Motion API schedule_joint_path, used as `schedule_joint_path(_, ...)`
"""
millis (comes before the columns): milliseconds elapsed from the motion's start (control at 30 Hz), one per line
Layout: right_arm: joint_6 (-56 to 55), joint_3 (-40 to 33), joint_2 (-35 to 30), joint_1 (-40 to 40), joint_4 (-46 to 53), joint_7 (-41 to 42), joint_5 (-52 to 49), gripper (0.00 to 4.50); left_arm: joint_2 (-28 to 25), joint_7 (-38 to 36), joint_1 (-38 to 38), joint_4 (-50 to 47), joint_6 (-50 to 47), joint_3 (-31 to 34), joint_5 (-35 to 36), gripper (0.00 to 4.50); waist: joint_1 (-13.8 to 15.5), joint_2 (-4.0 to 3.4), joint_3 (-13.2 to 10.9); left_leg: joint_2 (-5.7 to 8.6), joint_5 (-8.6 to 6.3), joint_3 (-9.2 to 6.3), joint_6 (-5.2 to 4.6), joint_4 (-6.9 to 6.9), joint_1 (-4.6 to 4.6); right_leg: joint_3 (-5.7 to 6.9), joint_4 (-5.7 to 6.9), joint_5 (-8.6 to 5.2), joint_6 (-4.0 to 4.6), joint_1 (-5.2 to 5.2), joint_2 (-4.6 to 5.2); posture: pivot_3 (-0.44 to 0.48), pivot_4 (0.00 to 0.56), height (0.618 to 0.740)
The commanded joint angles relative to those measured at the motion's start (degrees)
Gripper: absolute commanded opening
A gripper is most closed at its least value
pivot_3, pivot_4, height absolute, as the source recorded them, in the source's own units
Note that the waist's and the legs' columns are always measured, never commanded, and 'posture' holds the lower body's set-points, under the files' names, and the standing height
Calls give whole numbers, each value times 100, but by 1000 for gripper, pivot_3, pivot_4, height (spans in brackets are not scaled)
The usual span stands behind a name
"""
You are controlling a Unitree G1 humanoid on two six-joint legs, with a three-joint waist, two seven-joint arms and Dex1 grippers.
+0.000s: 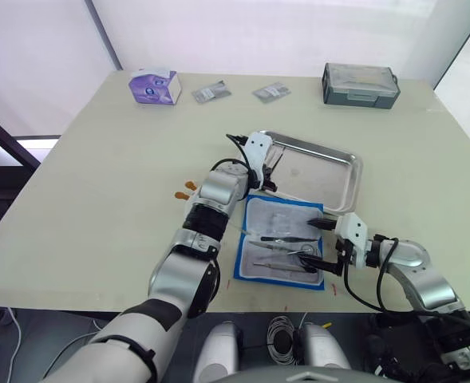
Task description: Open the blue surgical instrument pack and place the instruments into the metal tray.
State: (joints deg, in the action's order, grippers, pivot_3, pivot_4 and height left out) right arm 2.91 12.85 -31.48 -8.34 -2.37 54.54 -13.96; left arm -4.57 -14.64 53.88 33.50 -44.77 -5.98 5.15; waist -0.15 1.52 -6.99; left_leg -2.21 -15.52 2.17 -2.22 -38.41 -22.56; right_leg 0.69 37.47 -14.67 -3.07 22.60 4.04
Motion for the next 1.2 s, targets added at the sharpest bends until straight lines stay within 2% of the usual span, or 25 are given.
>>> schedule_joint_path(33, 321, 359, -111, 340, -628, -126, 616, 4500, 59, 63, 104, 7, 65, 106, -31, 2148, 0, 0, 0, 0, 0, 0, 0, 0, 0, 0, 0, 0, 0, 0, 0, 0, 150, 727)
schedule_joint_path(100, 319, 358, -110, 341, -628, -131, 617, 4500, 75, 46, 113, 19, 87, 95, -53, 3174, 0, 0, 0, 0, 0, 0, -1, 0, 0, 0, 0, 0, 0, 0, 0, 0, 150, 727)
schedule_joint_path(167, 316, 358, -106, 345, -628, -138, 619, 4500, 91, -8, 119, -17, 69, 96, -33, 3669, 0, 0, 0, 0, 0, 0, -1, 0, 0, 0, 0, 0, 0, 0, 0, 0, 150, 727)
schedule_joint_path(233, 313, 357, -104, 347, -628, -142, 619, 4500, 94, -39, 127, -86, 52, 96, -23, 4423, 0, 0, 0, 0, 0, 0, 0, 0, 0, 0, 0, 0, 0, 0, 0, 0, 150, 727)
schedule_joint_path(467, 303, 348, -79, 350, -636, -170, 618, 4500, -124, -626, 89, -841, 30, -23, 88, 4423, -3, 0, 0, 0, 1, 0, 1, 1, 0, 0, 0, 0, 0, 0, 0, 0, 150, 727)
schedule_joint_path(567, 293, 351, -66, 344, -653, -174, 622, 4500, -370, -1053, 16, -1148, 284, -90, 124, 4423, -8, -1, 0, 0, 2, 0, 3, 2, 1, 0, 0, 0, 1, 0, 0, 0, 150, 727)
schedule_joint_path(633, 284, 353, -49, 331, -672, -176, 623, 4500, -780, -1484, -2, -1174, 567, -181, 56, 4423, -13, -1, 0, 0, 2, 0, 4, 2, 1, 0, 0, 0, 1, 0, 0, 0, 150, 727)
schedule_joint_path(800, 269, 359, -22, 296, -713, -177, 628, 4500, -1354, -2634, -55, -938, 1624, -299, 146, 4423, -28, -3, -1, 0, 2, -1, 4, 5, 4, 1, 0, -1, 2, 1, -1, 0, 150, 727)
schedule_joint_path(933, 251, 358, -2, 264, -749, -171, 631, 4500, -1797, -4234, -222, -746, 2727, -320, 450, 4423, -19, -3, -1, 0, 1, 12, 3, 4, 5, 1, -2, -1, 2, -2, 0, 0, 150, 727)
schedule_joint_path(1100, 232, 348, 8, 241, -774, -177, 623, 4500, -2291, -6047, -536, -867, 3465, -492, 718, 4423, -35, -5, -2, -2, 0, 37, -1, 5, 3, 1, -1, -2, 3, 1, -1, 0, 150, 727)
schedule_joint_path(1200, 229, 340, -1, 247, -778, -176, 622, 4500, -2459, -6623, -686, -967, 3675, -650, 708, 4423, -25, -2, 0, -3, -3, 37, -6, 4, 3, 1, -1, -2, 3, 0, -1, 0, 150, 727)
